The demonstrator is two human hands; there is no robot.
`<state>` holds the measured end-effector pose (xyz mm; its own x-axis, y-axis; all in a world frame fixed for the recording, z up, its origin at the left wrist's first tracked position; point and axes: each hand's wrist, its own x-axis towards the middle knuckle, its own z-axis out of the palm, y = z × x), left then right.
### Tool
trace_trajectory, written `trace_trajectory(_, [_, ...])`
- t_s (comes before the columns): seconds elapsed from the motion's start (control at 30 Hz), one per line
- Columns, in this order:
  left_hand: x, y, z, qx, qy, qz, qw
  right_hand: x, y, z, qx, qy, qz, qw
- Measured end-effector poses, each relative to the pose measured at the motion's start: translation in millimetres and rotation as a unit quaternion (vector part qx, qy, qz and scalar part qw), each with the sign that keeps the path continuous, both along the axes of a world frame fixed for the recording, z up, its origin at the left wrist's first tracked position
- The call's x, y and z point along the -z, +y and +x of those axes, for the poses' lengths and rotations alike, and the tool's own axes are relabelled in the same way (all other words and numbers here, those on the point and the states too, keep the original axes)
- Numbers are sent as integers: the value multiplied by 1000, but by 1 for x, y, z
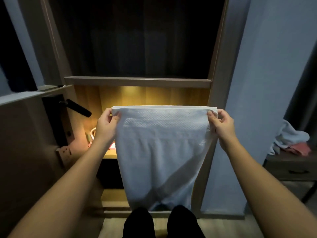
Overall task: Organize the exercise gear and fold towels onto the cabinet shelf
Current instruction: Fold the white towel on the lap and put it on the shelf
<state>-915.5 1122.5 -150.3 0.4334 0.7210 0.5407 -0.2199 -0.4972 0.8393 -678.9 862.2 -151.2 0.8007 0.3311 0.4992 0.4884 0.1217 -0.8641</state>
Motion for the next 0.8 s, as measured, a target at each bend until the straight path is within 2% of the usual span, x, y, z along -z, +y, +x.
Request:
trace_trajectory(0.17, [29, -47, -49, -32, -73, 21, 997, 24, -45, -56, 0, -22, 53, 998])
trace_trajectory(0.3, [33, -78, -79, -89, -121, 70, 986, 22, -64, -96, 17, -85, 103, 991])
trace_trajectory(0.47, [3, -112, -110, -178, -179, 146, 956, -2, -85, -134, 63, -184, 147, 970])
trace_trajectory(0.63, [-38, -148, -148, -213, -232, 194, 929, -43, -119, -174, 91, -262, 195, 941])
trace_trajectory(0.8, [-65, -176, -179, -234, -258, 219, 912, -76, -156, -208, 115, -301, 245, 914])
